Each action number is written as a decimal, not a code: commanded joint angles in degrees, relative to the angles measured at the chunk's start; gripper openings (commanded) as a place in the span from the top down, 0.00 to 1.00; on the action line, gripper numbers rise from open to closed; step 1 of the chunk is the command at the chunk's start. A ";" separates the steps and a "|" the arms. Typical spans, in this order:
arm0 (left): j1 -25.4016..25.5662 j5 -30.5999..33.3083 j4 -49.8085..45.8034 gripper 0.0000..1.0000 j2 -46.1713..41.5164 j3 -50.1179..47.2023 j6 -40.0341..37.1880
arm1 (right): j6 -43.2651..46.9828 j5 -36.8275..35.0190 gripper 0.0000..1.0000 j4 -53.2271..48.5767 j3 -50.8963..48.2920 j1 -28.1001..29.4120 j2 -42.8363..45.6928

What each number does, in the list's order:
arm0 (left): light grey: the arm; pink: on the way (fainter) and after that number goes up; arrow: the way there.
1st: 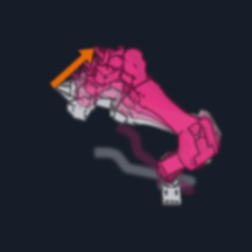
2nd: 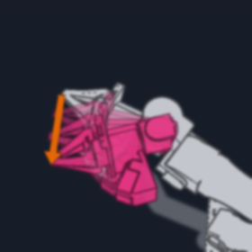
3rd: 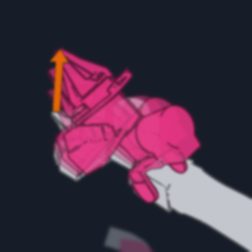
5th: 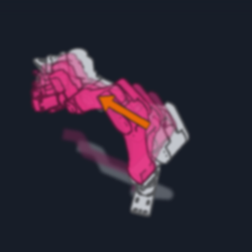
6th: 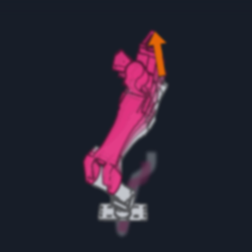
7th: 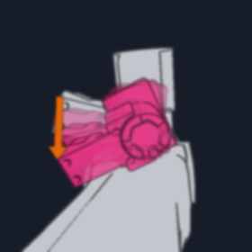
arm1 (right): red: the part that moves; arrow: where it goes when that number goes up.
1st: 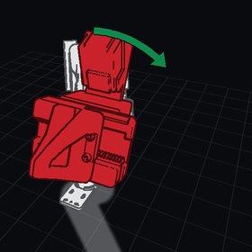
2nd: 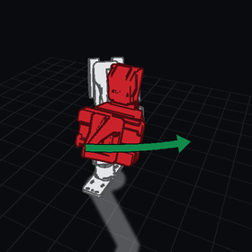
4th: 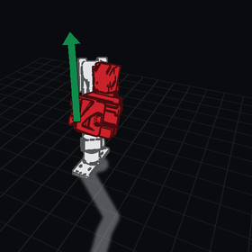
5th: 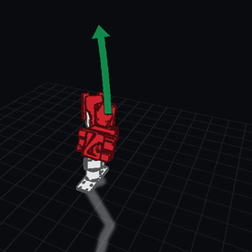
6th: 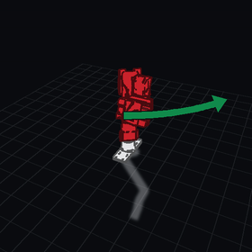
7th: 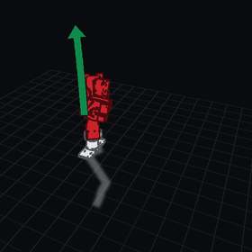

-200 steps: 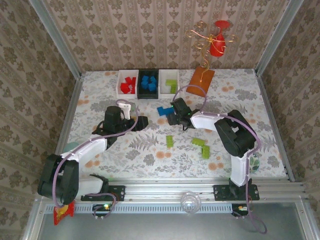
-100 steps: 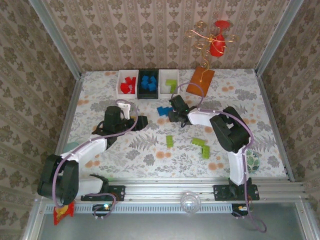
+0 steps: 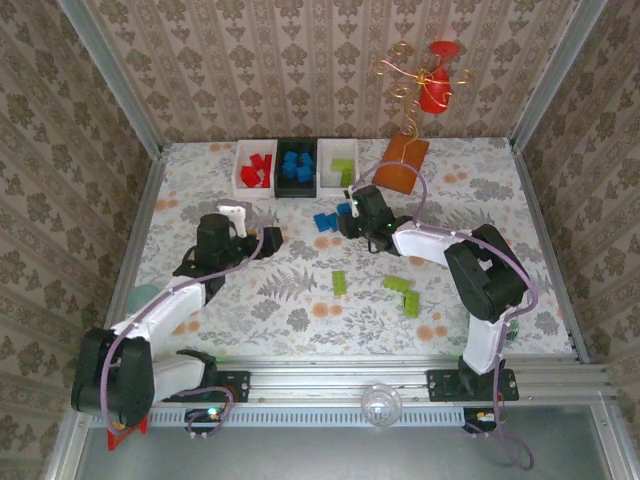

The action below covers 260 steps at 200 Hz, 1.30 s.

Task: Sort the legos into containers by color
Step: Pick up the lego from the center of the table, then place the lego in the container.

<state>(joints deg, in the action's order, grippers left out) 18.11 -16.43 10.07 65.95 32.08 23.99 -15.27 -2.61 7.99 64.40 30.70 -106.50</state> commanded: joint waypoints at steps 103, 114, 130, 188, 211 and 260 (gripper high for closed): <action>-2.89 0.44 0.49 0.17 -4.91 -2.89 1.42 | -10.84 5.82 0.65 2.68 41.07 1.38 -27.99; -2.90 0.39 0.48 0.17 -5.20 -2.99 1.50 | -10.80 5.82 0.63 0.04 46.32 1.34 -31.16; -2.99 0.28 0.31 0.17 -5.64 -3.07 1.49 | -10.24 5.58 0.61 -4.17 54.19 1.29 -35.40; -3.04 -0.44 0.28 0.17 -6.98 -3.42 1.58 | -9.87 6.52 0.41 -7.82 60.54 0.34 -36.51; -2.93 -1.84 1.11 0.17 -6.74 -3.51 1.54 | -9.28 9.12 0.38 -3.87 51.69 0.11 -29.20; 1.59 -9.77 6.31 0.18 -1.99 -1.90 -2.02 | -4.19 6.55 0.33 -1.87 19.26 -0.97 -4.31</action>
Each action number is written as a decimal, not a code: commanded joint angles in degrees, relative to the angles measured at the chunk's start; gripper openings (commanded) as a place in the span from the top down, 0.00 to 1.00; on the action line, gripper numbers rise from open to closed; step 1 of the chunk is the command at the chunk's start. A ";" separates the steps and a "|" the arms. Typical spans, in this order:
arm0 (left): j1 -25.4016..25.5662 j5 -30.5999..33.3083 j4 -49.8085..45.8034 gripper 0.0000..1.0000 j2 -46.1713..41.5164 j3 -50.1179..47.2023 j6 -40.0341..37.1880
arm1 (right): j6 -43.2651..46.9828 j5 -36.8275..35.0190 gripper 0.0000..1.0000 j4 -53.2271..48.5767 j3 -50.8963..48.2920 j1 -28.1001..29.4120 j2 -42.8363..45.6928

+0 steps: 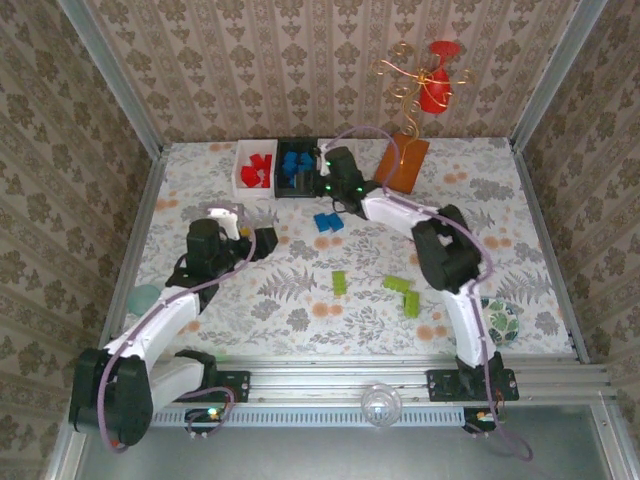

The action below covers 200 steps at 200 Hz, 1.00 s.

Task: Sort the legos into containers by color
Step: Place the lego in the container, then pick up the lego from the center of the table.

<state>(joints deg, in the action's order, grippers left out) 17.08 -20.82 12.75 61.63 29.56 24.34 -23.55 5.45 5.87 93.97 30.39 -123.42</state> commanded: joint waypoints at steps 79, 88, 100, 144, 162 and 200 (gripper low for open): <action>21.04 15.35 -10.94 0.20 9.41 6.43 1.18 | 7.72 -21.49 0.16 -15.24 -40.83 -5.27 42.25; 24.60 19.05 -11.98 0.20 10.72 6.96 3.02 | 6.92 -21.40 0.10 -14.53 -43.30 -6.49 44.91; 28.64 22.70 -12.63 0.20 13.18 7.79 4.95 | 6.20 -20.71 0.05 -13.02 -46.51 -7.89 48.13; 37.43 28.62 -16.50 0.21 25.43 15.82 7.99 | 4.25 -18.92 0.00 -10.22 -54.38 -8.34 58.60; 39.16 30.32 -18.58 0.23 30.05 19.54 8.09 | 4.64 -21.06 0.00 -11.13 -56.66 -8.42 62.33; 39.93 28.78 -19.61 0.26 38.60 25.17 7.33 | 4.69 -20.12 0.00 -9.94 -59.34 -9.06 65.45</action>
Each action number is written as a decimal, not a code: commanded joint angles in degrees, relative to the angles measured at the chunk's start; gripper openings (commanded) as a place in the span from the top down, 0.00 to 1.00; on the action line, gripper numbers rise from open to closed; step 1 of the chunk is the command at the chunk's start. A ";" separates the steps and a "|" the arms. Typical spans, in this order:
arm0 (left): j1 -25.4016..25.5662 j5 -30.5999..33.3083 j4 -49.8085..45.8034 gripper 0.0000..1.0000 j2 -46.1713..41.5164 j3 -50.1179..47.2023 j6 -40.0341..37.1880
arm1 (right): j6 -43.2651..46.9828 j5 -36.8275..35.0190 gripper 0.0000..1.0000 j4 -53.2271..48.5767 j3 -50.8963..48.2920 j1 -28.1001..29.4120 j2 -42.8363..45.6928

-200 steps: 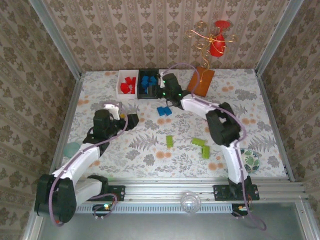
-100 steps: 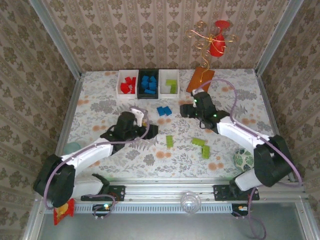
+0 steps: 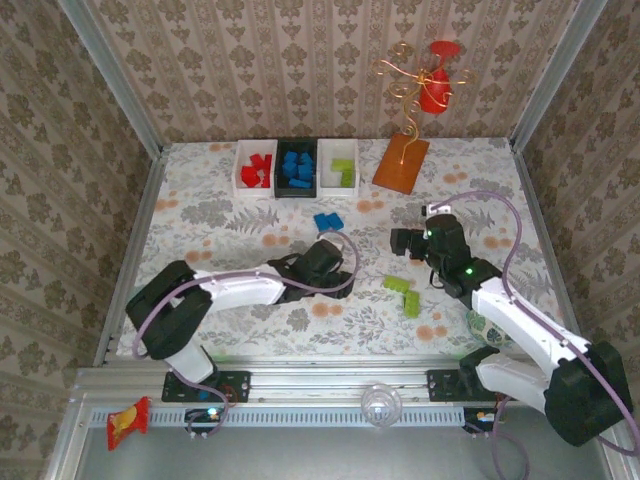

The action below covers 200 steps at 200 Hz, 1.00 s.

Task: Sort the legos into containers by color
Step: Pick up the lego from the center of the table.

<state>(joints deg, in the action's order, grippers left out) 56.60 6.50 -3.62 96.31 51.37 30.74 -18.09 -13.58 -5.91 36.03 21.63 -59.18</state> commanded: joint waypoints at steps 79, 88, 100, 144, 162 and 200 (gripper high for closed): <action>4.17 9.64 -8.61 0.46 8.15 5.78 0.82 | -1.07 -0.19 0.00 2.73 -1.55 -0.44 -0.85; 4.66 10.30 -8.59 0.50 7.81 5.31 0.99 | -1.08 -0.21 0.00 2.79 -1.75 -0.44 -0.72; 5.02 10.68 -7.67 0.55 7.25 4.38 1.16 | -1.21 -0.08 0.00 2.88 -1.84 -0.47 -0.59; 4.21 11.14 -5.11 0.65 7.12 3.82 0.47 | -1.32 0.05 0.00 2.86 -2.09 -0.53 -0.15; 2.04 11.38 -3.19 0.65 5.48 4.01 -1.66 | -1.23 -0.17 0.00 2.93 -2.24 -0.53 0.19; -7.23 7.35 0.93 0.64 3.24 11.27 -9.73 | -1.13 -0.08 0.00 3.30 -2.46 -0.53 0.29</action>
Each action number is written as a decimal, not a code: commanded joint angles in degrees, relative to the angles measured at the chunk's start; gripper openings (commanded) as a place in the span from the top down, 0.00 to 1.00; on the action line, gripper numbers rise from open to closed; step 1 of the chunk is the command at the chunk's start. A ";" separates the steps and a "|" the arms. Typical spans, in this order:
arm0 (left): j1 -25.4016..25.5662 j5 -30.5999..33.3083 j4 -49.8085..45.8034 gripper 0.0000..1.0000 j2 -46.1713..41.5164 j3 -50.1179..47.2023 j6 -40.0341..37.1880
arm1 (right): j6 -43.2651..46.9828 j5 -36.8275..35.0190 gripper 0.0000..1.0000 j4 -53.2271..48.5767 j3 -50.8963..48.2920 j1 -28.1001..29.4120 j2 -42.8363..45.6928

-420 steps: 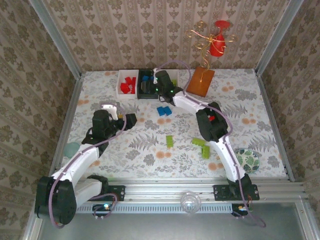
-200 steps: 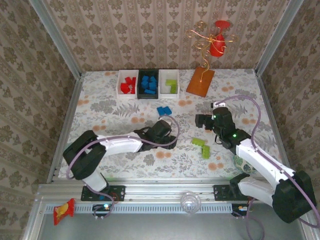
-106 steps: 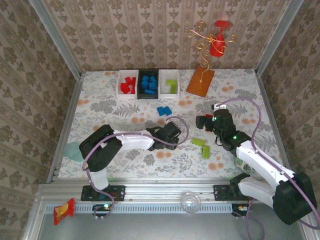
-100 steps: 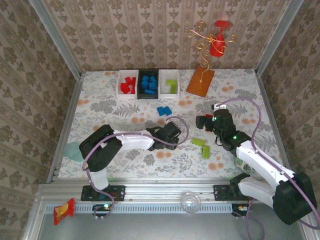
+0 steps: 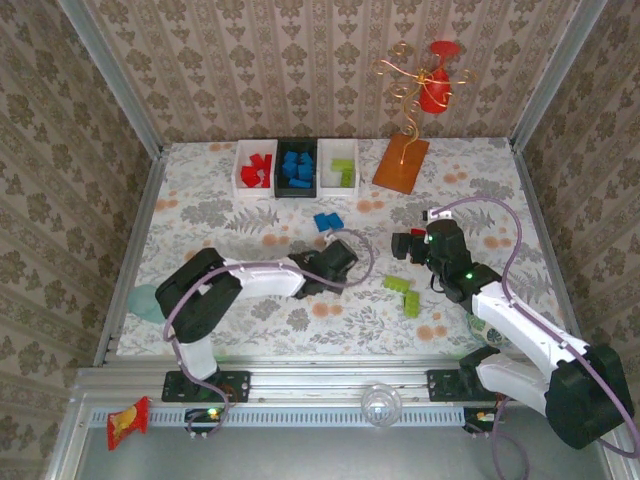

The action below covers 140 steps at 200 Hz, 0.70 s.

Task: Sort the legos into containers by color
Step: Pick up the lego from the center of the table, then place the lego in the container.

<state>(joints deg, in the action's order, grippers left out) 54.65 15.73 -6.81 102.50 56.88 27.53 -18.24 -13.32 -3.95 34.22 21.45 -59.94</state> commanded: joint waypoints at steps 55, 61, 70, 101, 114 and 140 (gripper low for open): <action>-14.25 -5.30 3.82 0.64 5.63 24.05 -13.13 | -2.11 1.24 0.00 1.37 -0.73 -0.36 2.00; -14.76 -5.59 3.90 0.64 7.11 26.13 -13.47 | -2.33 1.76 0.00 1.53 -0.77 -0.36 2.07; -15.44 -5.84 3.68 0.64 9.65 29.57 -14.34 | -2.65 2.28 0.00 1.80 -0.82 -0.36 2.11; -17.24 -5.27 0.00 0.63 19.89 43.15 -16.57 | -2.99 3.11 0.00 1.74 -0.61 -0.36 1.93; -17.89 -4.53 -2.02 0.63 23.83 48.81 -17.43 | -3.11 3.38 0.00 1.51 -0.55 -0.35 2.26; -18.75 -3.94 -6.28 0.60 30.52 58.80 -18.94 | -3.29 3.64 0.00 0.34 -0.01 -0.36 2.99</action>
<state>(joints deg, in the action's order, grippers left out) 36.91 11.55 -7.49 129.64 108.03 11.88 -20.16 -10.66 -3.07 34.22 21.37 -58.59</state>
